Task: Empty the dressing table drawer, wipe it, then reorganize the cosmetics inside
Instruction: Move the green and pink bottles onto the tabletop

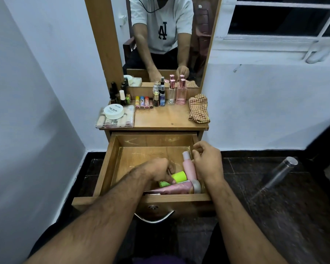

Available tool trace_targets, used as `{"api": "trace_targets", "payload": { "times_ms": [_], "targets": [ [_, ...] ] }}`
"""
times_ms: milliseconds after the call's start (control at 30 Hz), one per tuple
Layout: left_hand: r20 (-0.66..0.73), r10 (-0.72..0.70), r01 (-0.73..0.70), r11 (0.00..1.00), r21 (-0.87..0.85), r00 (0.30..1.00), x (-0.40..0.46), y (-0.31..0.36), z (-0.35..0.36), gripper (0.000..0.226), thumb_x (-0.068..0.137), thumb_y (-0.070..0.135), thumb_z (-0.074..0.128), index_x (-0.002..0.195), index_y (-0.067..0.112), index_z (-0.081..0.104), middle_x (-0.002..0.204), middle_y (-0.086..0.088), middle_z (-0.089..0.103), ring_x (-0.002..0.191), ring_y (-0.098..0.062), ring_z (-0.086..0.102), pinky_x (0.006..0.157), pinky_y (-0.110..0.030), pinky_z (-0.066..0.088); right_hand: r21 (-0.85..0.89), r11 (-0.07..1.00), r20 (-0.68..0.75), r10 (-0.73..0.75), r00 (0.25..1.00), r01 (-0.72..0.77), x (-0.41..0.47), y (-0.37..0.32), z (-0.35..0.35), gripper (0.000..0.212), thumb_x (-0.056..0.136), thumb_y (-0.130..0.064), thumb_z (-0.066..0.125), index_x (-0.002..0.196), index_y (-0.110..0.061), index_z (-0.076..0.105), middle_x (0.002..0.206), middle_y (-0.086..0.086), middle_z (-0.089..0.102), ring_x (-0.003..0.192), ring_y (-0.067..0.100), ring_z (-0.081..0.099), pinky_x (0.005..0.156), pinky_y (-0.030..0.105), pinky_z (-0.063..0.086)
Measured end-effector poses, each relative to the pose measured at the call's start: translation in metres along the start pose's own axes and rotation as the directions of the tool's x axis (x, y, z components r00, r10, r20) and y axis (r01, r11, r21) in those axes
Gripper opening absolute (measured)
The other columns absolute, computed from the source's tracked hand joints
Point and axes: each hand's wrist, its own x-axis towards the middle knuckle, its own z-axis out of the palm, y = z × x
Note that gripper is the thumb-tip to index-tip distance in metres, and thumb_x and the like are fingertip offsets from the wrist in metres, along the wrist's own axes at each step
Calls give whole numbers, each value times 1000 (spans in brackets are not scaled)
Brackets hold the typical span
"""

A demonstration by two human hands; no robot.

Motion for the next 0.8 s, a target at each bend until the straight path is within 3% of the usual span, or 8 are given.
{"api": "trace_targets", "payload": {
  "times_ms": [133,233,433,533,667,800],
  "targets": [
    [-88,-25,21,999,-49,996,0,-9,-2,27,75,36,78,94,17,73,84,1,70,81,-20,63,70,-31,52,-101,995,53,21,998,-16,1,0,2,14,92,-14,63,103,-11,70,98,6,72,89,20,65,77,29,53],
    [-210,-76,43,987,-154,975,0,-27,0,18,67,37,74,75,25,64,63,7,59,66,-20,57,56,-26,41,-337,941,164,21,986,36,0,-8,13,16,95,-18,55,98,-10,69,97,9,70,90,29,64,67,29,43],
    [-415,-197,5,908,-420,888,-2,-40,-2,31,55,46,67,82,32,61,85,1,71,81,-20,66,74,-34,54,-637,752,350,83,933,172,2,-25,33,28,93,-1,51,111,-12,70,112,10,70,102,28,67,73,33,51],
    [-440,-222,-27,870,-492,870,-3,-40,-4,30,57,43,71,81,29,60,80,6,67,79,-19,65,74,-33,50,-664,717,394,97,914,210,6,-32,40,26,90,-3,55,110,-9,71,112,11,71,103,27,68,78,33,55],
    [-458,-223,-50,858,-511,860,-2,-44,-3,23,72,24,81,83,26,61,75,11,63,73,-14,60,70,-30,47,-636,752,401,127,907,175,8,-30,44,27,87,-1,56,109,-12,67,110,11,70,102,28,67,75,32,53],
    [-500,-237,-94,830,-549,833,-2,-46,-3,24,69,29,81,80,28,61,74,10,63,70,-12,57,67,-30,46,-569,810,400,122,908,142,10,-28,41,18,84,-9,59,99,-18,53,99,7,67,94,27,64,68,31,51]
  ]
}}
